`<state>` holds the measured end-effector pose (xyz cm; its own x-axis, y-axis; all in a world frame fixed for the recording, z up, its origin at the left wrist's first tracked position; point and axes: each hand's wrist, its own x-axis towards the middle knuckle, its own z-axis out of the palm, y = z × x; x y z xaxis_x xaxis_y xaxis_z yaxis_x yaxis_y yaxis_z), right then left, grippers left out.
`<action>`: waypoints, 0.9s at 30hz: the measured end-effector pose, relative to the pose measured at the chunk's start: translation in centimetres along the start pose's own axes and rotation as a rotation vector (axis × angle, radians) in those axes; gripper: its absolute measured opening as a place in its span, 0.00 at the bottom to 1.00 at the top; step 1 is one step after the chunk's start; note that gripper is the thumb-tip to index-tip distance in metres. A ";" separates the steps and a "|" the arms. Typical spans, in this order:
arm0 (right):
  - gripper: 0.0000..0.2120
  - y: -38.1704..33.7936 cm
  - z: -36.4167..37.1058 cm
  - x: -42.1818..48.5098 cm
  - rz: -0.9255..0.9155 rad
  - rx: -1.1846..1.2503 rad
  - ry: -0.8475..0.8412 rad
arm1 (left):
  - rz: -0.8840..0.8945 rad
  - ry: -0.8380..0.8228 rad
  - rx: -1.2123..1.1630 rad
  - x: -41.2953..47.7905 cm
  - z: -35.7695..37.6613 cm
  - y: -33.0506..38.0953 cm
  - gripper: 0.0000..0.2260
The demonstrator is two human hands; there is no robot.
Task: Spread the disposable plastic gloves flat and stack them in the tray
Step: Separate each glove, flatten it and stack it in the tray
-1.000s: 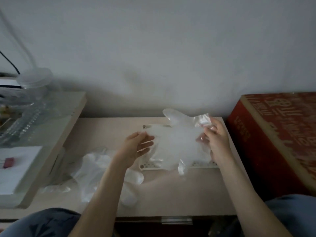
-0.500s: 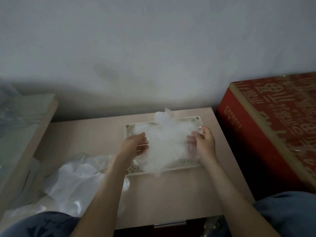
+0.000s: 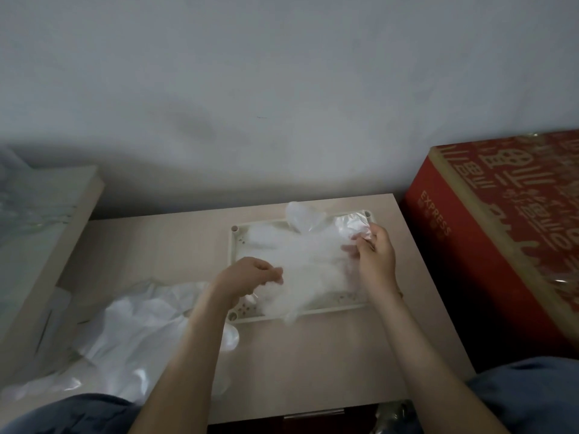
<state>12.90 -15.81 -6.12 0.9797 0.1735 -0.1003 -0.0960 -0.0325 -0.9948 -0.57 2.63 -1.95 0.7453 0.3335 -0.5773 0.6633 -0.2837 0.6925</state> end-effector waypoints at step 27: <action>0.14 -0.5 0.5 -0.2 0.258 -0.031 -0.025 | 0.026 0.206 0.412 0.5 2.7 0.8 0.27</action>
<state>12.67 -15.33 -5.59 0.9186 0.1801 -0.3518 -0.3369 -0.1089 -0.9352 0.50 0.17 -2.86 0.7610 0.4815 -0.4348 0.6469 -0.6143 0.4519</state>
